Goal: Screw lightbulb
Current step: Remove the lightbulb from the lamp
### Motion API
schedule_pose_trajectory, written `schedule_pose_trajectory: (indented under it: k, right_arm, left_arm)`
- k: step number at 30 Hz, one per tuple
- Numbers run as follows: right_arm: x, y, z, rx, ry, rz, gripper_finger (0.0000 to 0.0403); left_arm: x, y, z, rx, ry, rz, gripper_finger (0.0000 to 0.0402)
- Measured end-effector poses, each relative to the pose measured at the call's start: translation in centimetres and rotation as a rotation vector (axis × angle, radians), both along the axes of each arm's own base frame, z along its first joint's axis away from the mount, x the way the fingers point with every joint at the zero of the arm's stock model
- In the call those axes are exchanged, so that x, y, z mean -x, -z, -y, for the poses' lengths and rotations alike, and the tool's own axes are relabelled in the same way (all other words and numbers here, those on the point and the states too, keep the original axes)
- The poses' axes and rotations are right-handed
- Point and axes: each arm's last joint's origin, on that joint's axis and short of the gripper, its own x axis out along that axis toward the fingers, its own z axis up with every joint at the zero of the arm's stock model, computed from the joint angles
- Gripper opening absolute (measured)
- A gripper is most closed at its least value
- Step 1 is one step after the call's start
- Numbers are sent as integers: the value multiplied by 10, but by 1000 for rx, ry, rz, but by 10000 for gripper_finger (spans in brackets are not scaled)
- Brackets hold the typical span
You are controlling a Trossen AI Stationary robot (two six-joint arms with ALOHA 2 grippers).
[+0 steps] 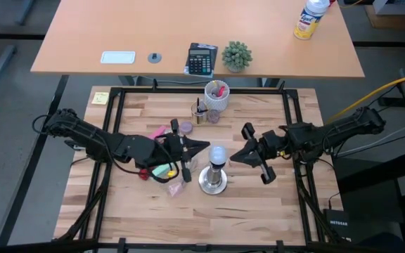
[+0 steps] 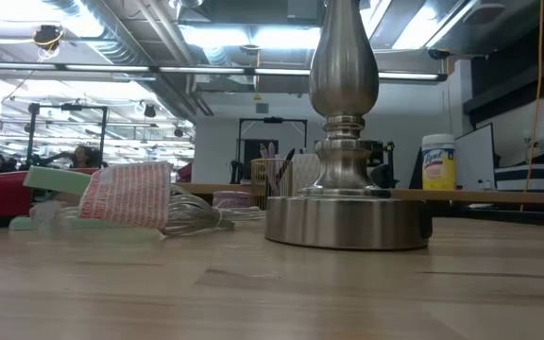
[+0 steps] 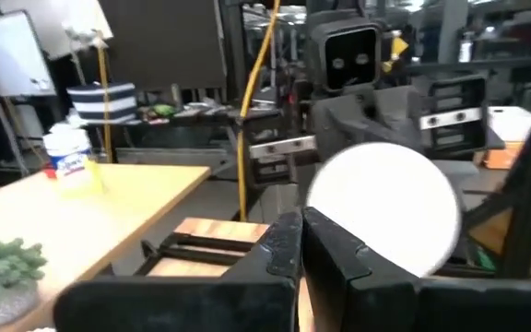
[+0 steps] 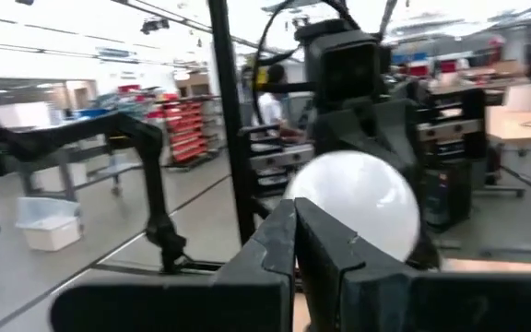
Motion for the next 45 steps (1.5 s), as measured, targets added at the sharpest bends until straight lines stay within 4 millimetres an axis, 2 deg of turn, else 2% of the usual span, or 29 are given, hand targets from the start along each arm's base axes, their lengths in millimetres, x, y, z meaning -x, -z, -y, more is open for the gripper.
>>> schedule_pose_trajectory:
  k: [13, 25, 30, 35, 40, 45]
  right_arm:
    - [-3, 4, 6, -11, 203, -41, 14]
    - [1, 0, 10, 56, 333, -12, 14]
    - [12, -9, 12, 43, 292, 33, 14]
    - [22, -17, 10, 15, 107, 79, 14]
    - [17, -12, 6, -15, 19, 41, 14]
    - [4, -2, 2, -5, 18, -7, 14]
  left_arm:
    - [6, 0, 16, 1, 68, -6, 3]
    - [9, 0, 23, -5, 87, -2, 3]
    - [10, -5, 23, -29, 40, 31, 3]
    - [10, -9, 21, -66, 16, 52, 3]
    - [7, -9, 14, -61, -5, 53, 3]
    - [4, -3, 6, -32, -26, 15, 3]
